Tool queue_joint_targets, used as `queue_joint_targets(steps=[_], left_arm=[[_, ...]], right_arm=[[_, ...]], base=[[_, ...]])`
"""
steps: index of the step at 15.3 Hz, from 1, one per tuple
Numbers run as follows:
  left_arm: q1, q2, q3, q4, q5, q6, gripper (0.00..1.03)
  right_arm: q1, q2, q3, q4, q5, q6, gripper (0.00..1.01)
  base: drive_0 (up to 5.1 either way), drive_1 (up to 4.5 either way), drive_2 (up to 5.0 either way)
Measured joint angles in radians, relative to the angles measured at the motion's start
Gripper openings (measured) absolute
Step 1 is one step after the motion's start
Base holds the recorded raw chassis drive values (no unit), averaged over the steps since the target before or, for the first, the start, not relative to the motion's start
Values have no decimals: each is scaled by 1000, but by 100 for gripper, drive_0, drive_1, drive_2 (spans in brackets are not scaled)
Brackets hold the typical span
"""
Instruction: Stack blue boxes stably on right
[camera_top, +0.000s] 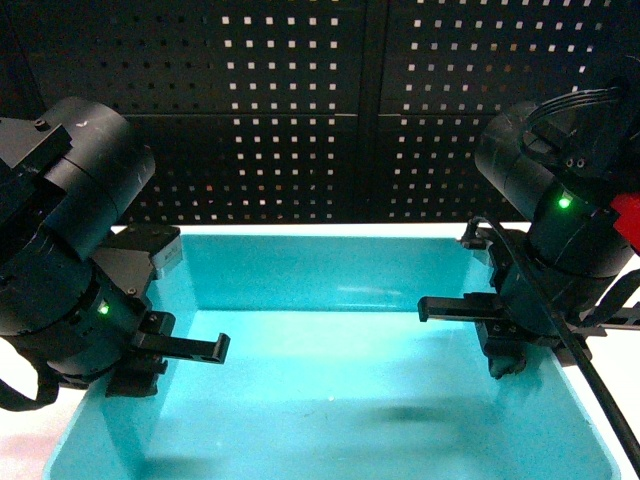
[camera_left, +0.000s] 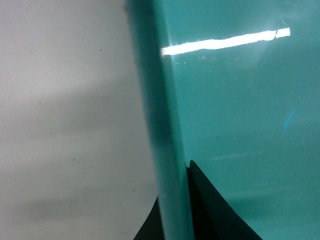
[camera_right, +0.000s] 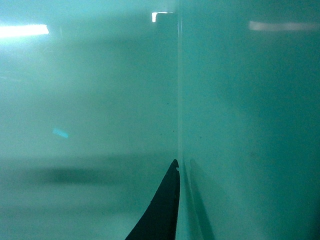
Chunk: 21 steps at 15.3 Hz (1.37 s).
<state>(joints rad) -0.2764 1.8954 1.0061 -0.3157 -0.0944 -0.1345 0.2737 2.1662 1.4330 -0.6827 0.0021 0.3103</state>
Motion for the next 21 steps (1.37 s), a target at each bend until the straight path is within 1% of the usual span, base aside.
queue_joint_targets(steps=[1, 2, 6, 8, 9, 11, 12, 15, 21], left_arm=[[0, 0, 0, 2, 0, -17, 2], [0, 0, 0, 2, 0, -21, 2], [-2, -3, -10, 20, 0, -23, 2], [-2, -12, -25, 40, 5, -16, 2], [-3, -15, -26, 40, 21, -13, 2], [1, -29, -26, 63, 62, 12, 2], [2, -37, -26, 63, 68, 16, 2], [0, -43, -26, 64, 76, 28, 2], [0, -43, -26, 63, 75, 29, 2]], right_arm=[[0, 0, 0, 0, 0, 1, 7], [0, 0, 0, 0, 0, 2, 7], [0, 0, 0, 0, 0, 2, 7], [0, 0, 0, 0, 0, 3, 7], [0, 0, 0, 0, 0, 3, 7], [-1, 0, 0, -2, 5, 6, 7], [-8, 0, 0, -2, 2, 7, 7], [-12, -2, -2, -4, 1, 8, 7], [-11, -2, -2, -4, -3, 8, 7]], base=[[0, 0, 0], [0, 0, 0], [0, 0, 0], [0, 0, 0], [0, 0, 0], [0, 0, 0], [0, 0, 0], [0, 0, 0], [0, 0, 0]])
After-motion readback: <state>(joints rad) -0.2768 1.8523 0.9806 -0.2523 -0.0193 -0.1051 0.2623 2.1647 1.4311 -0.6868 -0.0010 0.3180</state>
